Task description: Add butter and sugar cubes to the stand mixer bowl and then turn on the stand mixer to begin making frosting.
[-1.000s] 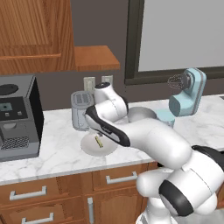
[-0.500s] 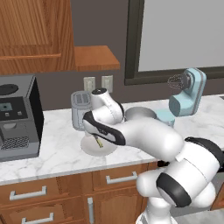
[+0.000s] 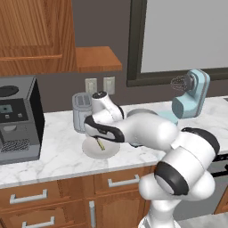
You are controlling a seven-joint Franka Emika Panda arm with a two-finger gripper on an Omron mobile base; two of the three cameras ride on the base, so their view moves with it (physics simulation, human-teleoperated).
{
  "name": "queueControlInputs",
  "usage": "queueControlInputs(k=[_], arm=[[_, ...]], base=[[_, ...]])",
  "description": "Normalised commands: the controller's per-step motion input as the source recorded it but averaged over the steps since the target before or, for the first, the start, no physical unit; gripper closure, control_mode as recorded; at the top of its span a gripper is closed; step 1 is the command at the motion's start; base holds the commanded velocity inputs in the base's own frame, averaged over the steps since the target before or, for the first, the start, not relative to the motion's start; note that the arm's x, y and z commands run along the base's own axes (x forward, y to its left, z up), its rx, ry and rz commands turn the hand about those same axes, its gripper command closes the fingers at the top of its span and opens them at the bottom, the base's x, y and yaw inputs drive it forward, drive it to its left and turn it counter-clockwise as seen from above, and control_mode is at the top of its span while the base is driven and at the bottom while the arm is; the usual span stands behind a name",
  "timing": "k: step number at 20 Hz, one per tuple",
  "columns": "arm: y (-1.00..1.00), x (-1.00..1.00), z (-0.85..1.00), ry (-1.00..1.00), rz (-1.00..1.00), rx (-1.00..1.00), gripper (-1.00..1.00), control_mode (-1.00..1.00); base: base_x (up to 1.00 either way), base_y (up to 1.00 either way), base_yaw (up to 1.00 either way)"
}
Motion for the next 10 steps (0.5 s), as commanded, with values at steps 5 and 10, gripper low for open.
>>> queueControlInputs(k=[5,10], arm=[[0.00,0.14,-0.30,-0.03,0.00,0.00,-1.00,-1.00],[0.00,0.28,-0.30,0.00,0.00,0.01,-1.00,-1.00]], base=[[0.00,0.00,0.00],[0.00,0.00,0.00]])
